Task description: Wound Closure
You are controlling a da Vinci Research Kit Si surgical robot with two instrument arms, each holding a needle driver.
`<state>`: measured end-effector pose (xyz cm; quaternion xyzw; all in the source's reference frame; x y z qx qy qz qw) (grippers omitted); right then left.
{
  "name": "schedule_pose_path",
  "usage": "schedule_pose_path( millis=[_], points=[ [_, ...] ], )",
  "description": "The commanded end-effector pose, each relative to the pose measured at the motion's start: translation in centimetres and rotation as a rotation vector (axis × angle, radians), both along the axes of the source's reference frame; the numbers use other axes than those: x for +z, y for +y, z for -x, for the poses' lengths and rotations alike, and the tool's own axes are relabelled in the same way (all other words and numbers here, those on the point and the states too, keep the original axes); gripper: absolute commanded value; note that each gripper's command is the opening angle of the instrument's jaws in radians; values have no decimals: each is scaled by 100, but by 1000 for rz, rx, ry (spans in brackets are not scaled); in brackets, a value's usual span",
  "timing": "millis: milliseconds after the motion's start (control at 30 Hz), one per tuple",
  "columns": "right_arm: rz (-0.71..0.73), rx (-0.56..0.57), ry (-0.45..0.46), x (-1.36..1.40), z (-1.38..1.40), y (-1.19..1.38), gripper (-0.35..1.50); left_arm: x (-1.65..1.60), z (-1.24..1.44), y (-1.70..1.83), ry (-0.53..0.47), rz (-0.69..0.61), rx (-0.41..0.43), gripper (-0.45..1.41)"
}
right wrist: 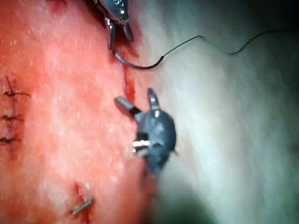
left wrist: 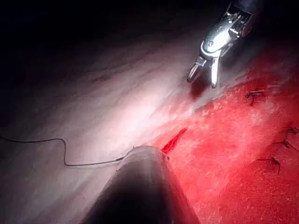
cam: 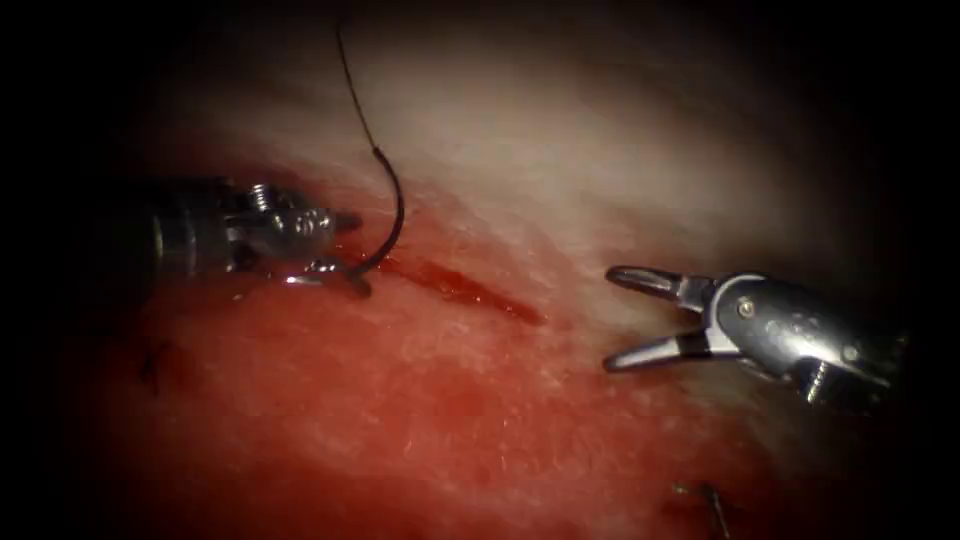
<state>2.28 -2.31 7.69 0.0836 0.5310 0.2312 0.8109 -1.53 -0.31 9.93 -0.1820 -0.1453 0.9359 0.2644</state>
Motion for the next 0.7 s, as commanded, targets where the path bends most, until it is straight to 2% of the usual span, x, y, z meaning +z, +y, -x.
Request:
schedule_pose_path(
  millis=[33,233,500,567,700],
  points=[
    [1,-1,2,5,-8,1,99,9,6,-2,7,-3,4,39],
    [1,-1,2,5,-9,1,99,28,6,-14,34,-30,12,39],
    [0,-2,0,5,-9,1,99,42,2,-13,41,-38,15,35],
    [0,-2,0,5,-9,1,99,43,3,-14,35,-43,15,25],
    [0,-2,0,5,-10,1,99,44,2,-15,29,-59,1,-10]
  ],
)
